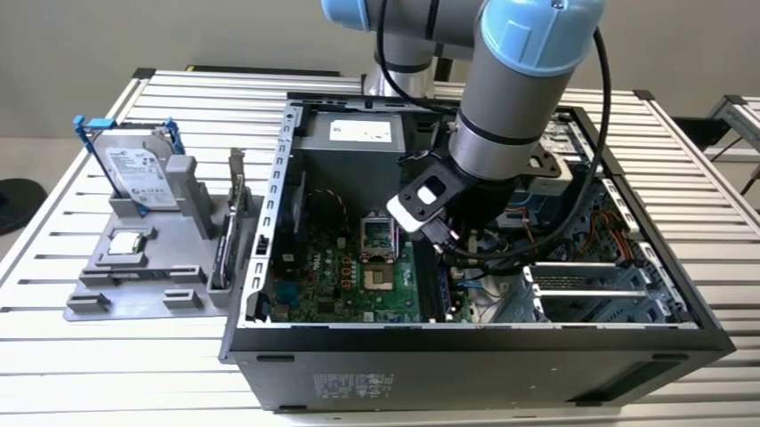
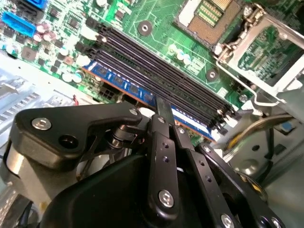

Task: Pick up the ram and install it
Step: 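Press down the ram until it locks into place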

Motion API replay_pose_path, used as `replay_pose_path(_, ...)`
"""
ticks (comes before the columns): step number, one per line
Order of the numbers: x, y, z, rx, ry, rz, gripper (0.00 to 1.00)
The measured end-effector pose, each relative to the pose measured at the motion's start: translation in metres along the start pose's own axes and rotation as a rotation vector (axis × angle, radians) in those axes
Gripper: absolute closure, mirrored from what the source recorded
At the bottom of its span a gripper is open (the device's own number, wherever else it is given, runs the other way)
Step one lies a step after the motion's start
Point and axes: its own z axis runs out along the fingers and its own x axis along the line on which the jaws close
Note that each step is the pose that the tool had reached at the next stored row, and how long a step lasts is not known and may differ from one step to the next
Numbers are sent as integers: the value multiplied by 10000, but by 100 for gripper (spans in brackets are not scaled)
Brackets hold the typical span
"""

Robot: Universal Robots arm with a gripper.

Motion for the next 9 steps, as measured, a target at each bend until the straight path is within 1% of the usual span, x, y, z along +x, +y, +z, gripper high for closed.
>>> replay_pose_path(1, -3, -2, -50, 3, -7, 0, 100)
replay_pose_path(7, -8, -8, -311, 3, 6, 0, 100)
replay_pose_path(9, -9, -9, -376, 2, 11, 0, 100)
